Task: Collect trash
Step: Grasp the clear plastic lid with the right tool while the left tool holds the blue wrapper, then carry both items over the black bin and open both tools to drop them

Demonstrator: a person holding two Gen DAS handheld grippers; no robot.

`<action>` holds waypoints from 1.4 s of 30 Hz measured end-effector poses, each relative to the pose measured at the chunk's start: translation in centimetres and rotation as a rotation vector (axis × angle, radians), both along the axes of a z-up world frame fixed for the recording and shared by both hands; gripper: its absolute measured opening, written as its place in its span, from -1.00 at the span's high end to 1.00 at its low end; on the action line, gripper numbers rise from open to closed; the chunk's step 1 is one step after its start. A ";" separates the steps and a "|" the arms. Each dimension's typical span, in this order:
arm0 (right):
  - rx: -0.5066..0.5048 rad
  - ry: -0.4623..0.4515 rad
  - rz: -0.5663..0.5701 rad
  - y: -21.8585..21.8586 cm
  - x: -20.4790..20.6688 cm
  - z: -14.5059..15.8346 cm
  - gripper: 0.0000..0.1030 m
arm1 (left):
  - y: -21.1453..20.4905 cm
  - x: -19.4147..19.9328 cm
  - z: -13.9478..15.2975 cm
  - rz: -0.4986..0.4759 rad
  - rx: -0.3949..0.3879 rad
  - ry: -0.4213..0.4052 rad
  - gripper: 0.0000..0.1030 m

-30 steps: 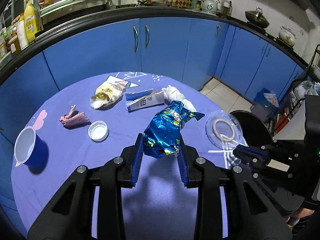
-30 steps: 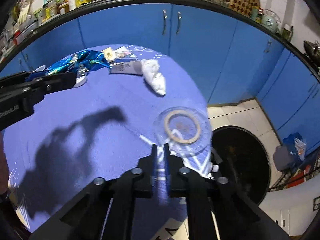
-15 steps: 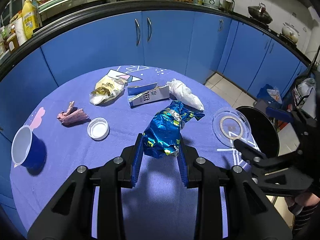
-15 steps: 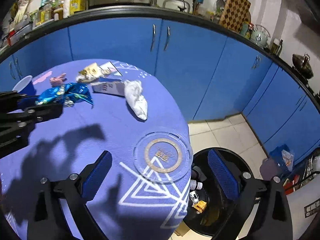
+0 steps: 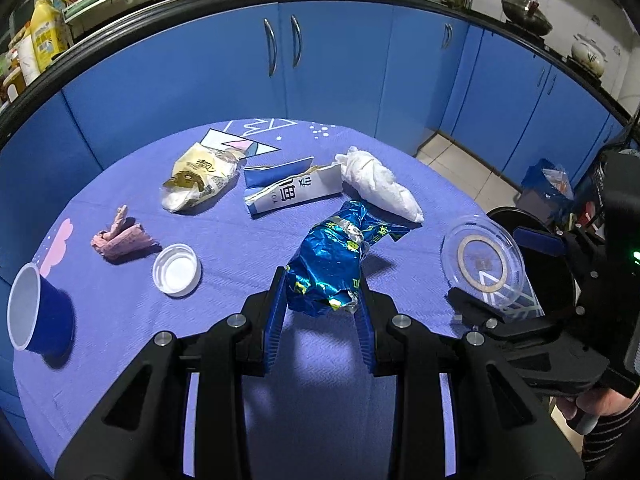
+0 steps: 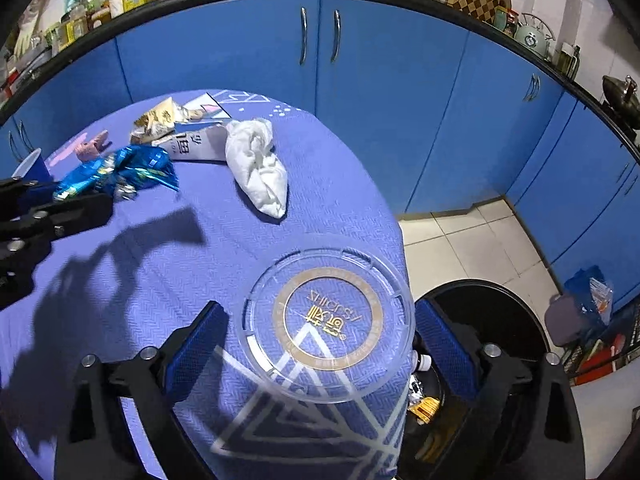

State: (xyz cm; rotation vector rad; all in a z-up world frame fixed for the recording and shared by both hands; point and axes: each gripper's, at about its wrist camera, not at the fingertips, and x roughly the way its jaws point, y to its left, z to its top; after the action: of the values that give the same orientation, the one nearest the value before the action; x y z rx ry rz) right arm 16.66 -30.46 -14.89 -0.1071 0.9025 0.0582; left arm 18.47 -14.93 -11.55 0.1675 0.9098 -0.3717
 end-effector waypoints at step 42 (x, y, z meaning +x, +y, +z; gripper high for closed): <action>-0.018 -0.136 -0.013 -4.5 -9.5 8.1 0.92 | -8.5 -5.0 4.6 -0.175 -0.011 -0.079 0.36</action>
State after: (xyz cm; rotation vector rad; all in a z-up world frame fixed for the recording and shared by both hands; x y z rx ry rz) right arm 7.13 -34.97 -6.80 -0.1208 0.7680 0.0305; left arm 13.51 -23.46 -6.96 0.2507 0.8176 -0.5290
